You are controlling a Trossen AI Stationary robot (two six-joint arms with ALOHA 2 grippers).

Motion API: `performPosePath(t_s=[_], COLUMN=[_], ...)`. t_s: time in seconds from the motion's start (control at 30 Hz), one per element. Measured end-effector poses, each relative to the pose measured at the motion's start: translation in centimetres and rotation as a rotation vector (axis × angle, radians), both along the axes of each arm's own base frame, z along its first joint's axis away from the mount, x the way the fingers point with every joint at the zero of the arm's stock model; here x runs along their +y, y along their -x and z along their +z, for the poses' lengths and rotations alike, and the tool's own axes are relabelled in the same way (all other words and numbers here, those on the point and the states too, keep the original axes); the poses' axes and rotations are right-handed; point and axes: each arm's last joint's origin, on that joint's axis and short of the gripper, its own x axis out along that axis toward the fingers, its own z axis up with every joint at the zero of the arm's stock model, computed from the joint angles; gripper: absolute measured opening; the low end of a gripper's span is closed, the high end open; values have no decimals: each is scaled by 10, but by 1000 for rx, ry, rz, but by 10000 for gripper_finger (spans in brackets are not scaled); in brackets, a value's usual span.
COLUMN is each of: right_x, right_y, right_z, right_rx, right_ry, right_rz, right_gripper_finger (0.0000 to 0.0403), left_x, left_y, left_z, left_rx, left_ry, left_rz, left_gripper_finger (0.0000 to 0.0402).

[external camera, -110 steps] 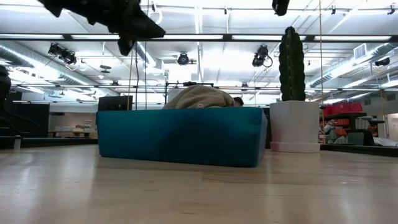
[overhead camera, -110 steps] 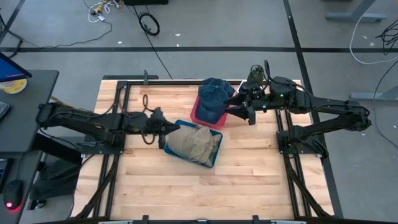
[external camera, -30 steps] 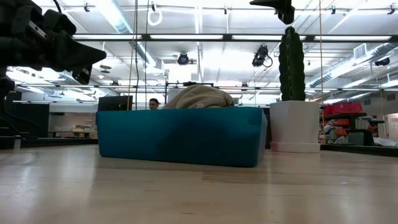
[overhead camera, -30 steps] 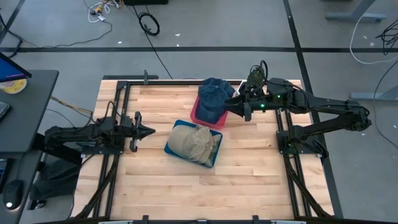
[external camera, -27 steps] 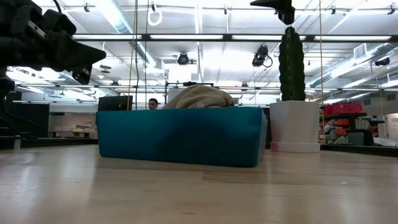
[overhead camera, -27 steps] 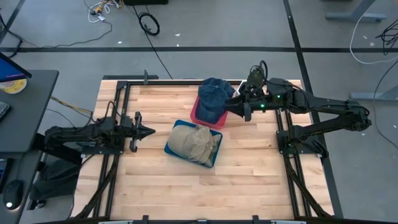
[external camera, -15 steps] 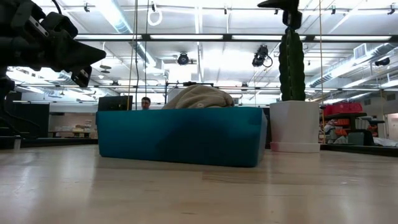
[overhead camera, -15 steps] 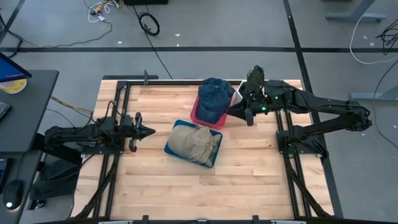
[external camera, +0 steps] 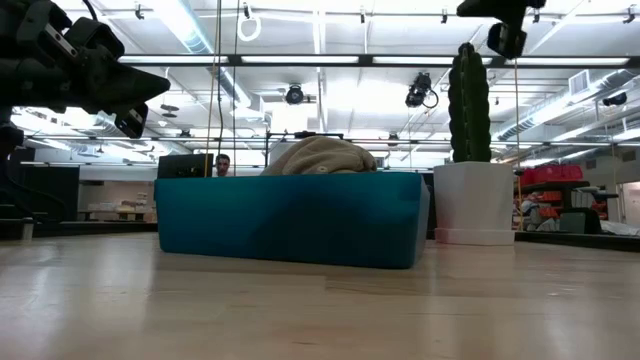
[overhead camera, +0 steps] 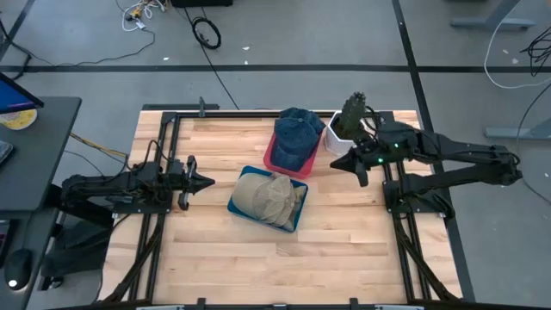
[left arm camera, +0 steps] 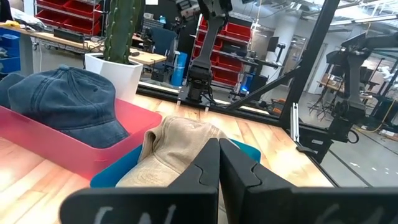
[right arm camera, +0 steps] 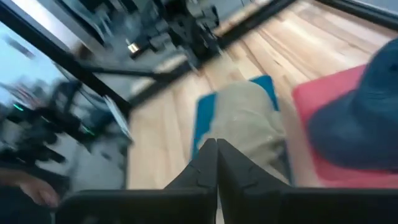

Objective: Pick & Place hat
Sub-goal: Return to Home Position

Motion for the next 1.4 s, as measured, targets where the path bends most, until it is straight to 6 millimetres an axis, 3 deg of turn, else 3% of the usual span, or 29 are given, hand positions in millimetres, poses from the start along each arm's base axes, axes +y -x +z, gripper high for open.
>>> performPosePath(t_s=[0.27, 0.53, 1.07, 1.4], right_x=[13, 21, 21, 21], right_y=[17, 49, 96, 103], right_z=[-46, -57, -75, -90], right_rx=[-341, -586, -732, -731], right_ry=[-112, -75, 24, 22], right_rz=[2, 4, 29, 52], right_gripper_finger=[1, 1, 0, 0], left_x=[0, 0, 0, 0], left_y=[0, 0, 0, 0], left_z=[0, 0, 0, 0], left_rx=[-5, -4, -3, -2], left_ry=[0, 0, -1, 0], left_rz=[2, 3, 3, 3], left_gripper_finger=[3, 3, 3, 3])
